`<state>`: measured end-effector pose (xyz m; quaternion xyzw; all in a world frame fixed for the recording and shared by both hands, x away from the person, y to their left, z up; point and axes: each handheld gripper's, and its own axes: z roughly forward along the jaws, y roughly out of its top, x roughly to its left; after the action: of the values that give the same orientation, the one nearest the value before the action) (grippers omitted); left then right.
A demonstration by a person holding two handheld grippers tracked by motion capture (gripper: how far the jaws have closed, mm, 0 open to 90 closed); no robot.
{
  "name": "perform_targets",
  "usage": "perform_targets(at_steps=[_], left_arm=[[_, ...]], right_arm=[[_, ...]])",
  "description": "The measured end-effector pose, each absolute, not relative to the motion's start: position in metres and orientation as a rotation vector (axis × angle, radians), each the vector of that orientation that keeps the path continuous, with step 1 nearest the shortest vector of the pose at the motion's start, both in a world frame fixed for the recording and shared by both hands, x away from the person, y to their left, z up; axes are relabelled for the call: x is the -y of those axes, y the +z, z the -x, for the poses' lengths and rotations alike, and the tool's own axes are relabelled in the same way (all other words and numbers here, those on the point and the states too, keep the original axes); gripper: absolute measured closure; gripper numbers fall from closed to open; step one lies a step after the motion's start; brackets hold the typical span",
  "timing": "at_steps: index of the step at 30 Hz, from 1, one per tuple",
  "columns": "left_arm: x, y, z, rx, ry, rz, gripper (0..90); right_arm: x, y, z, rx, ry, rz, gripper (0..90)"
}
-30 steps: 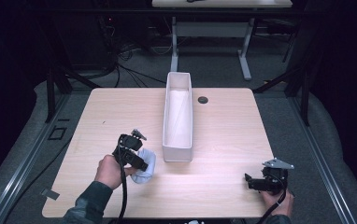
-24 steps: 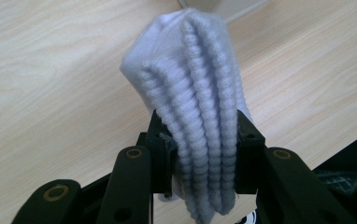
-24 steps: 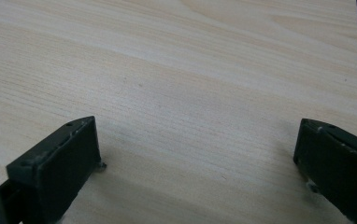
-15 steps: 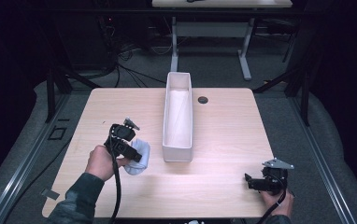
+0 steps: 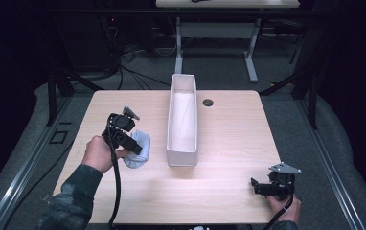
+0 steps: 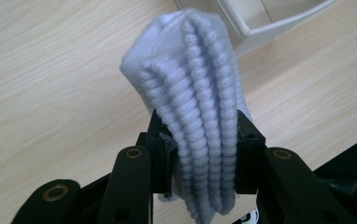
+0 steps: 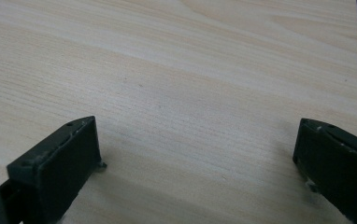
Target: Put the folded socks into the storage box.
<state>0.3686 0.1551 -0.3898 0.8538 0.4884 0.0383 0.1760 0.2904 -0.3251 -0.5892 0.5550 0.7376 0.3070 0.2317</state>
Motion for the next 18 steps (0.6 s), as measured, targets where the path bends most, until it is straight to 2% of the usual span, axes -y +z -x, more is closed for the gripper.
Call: perform_targets(at_steps=[18], left_arm=[[-0.141,-0.354,-0.393,-1.373,0.141,-2.407,65.8]], right_arm=[[0.325,-0.589,-0.29,-2.026,0.843,-1.526,0.0]])
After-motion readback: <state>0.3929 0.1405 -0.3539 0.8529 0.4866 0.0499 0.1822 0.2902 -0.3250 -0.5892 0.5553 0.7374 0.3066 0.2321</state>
